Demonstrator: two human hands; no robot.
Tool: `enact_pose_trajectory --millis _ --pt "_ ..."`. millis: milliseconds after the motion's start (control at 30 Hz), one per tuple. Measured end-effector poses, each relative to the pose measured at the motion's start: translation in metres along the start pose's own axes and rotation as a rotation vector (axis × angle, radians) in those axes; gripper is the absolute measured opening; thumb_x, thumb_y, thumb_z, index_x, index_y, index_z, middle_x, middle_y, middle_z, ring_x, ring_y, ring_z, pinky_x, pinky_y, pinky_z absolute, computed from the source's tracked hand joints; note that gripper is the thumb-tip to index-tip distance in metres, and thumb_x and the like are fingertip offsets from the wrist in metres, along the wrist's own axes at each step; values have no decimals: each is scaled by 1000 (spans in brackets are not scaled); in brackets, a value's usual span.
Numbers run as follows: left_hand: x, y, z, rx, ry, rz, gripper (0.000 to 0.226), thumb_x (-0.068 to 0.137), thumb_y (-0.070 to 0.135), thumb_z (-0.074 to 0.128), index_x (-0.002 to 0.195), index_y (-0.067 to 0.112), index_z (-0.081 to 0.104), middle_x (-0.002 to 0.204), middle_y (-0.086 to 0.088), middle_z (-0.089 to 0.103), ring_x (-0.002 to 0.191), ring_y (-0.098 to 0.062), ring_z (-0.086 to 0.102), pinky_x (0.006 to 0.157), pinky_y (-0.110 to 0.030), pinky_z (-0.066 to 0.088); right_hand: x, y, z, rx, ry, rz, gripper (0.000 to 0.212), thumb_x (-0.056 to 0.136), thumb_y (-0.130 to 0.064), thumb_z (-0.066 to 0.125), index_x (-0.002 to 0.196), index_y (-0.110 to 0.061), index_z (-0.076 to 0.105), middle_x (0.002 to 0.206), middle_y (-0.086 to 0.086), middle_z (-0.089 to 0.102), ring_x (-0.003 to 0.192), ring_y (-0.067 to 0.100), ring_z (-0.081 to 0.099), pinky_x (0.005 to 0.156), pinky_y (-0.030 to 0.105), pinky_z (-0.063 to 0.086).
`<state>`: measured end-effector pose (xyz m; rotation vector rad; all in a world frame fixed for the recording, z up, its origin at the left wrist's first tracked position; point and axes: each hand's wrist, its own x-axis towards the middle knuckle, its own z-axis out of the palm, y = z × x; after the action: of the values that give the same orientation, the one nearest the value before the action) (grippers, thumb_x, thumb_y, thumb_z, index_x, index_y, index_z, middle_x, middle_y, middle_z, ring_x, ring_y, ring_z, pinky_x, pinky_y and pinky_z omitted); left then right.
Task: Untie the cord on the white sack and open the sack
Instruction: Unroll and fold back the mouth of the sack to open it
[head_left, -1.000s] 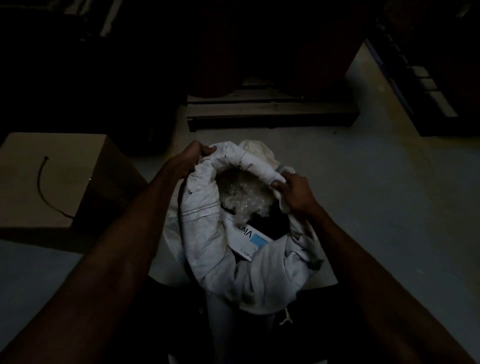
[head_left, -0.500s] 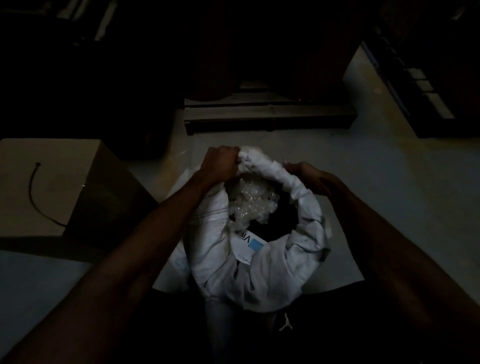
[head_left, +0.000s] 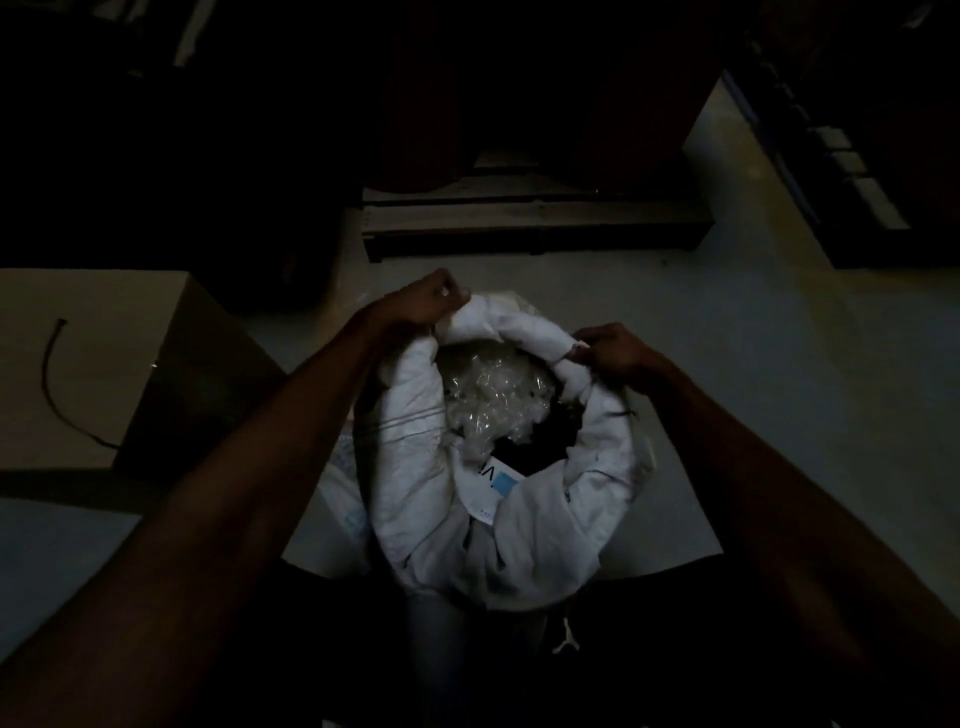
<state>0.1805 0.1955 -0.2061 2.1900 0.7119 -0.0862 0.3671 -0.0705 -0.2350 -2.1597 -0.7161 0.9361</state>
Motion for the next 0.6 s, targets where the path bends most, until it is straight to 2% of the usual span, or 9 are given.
enact_pose_trajectory --millis 33,100,167,233,267,367,467,533,600 --pt "-24 19 1 156 82 23 48 90 65 52 118 27 52 98 0 59 89 -15 56 79 -33 45 -2 6 0 17 46 46 25 83 -11 78 108 -7 73 97 9 70 92 21 64 71 26 51" --pt "-62 33 11 466 284 112 74 81 81 44 139 35 36 128 -4 49 122 -26 44 101 -47 35 -16 11 8 -209 260 63 34 84 -23 77 116 -14 70 107 10 71 100 26 66 77 30 51" --pt "-93 26 29 557 378 263 79 83 78 43 146 32 32 141 -7 42 134 -31 36 109 -53 28 -47 16 27 -449 475 -24 47 85 -26 69 130 -16 59 126 14 62 115 37 56 95 42 45" --pt "-124 11 51 684 331 407 74 87 71 45 149 31 35 151 -11 38 142 -35 30 115 -57 21 -85 19 55 -550 636 -229 58 82 -18 61 138 -8 49 134 19 52 121 41 46 102 48 37" --pt "-139 -2 64 756 257 467 70 89 69 44 147 31 40 154 -10 37 146 -35 26 116 -60 17 -104 22 70 -590 638 -322 60 82 -17 58 140 -7 47 136 20 50 123 41 45 103 50 37" --pt "-179 -47 85 911 18 493 54 90 59 47 124 23 68 144 -9 54 147 -35 27 113 -68 18 -153 48 105 -787 338 -469 50 86 -29 56 135 -18 56 142 12 49 131 36 43 103 51 35" --pt "-207 -68 76 948 77 355 48 87 54 48 105 20 76 132 -9 64 142 -33 35 111 -71 18 -178 76 108 -879 214 -323 38 88 -44 50 114 -22 68 130 9 62 125 32 51 104 48 31" --pt "-224 -62 68 958 110 304 50 83 54 45 106 22 76 131 -8 65 139 -33 41 114 -66 8 -191 74 103 -902 195 -234 42 87 -47 47 114 -23 68 127 9 64 123 30 54 102 47 31" --pt "-237 -51 68 925 114 281 54 80 55 43 114 26 73 134 -6 63 137 -34 45 115 -61 3 -204 61 99 -904 207 -257 46 81 -44 48 115 -21 69 124 10 65 119 33 59 98 49 38"
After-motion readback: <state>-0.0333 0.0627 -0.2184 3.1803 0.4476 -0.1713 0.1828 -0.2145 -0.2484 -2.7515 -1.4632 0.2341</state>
